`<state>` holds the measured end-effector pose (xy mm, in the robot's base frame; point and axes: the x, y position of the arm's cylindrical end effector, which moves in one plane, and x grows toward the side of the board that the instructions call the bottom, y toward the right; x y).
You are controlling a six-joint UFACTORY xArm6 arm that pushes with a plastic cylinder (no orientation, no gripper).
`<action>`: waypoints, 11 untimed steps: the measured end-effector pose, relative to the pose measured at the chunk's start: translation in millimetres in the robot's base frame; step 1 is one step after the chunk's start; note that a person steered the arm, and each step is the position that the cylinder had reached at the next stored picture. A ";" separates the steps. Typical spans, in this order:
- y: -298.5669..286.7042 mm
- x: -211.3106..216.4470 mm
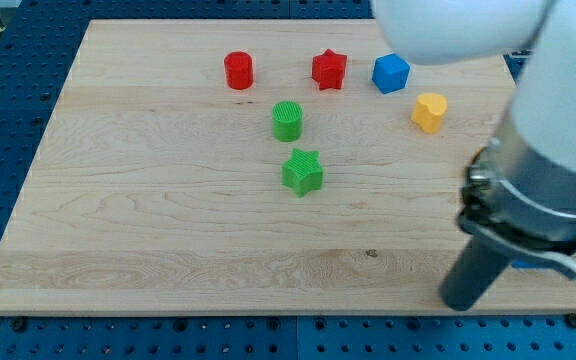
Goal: Push the blue triangle towards the green star
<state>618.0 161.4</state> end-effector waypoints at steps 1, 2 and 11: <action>72.8 -0.9; 130.5 0.0; 96.1 -42.4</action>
<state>575.6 257.5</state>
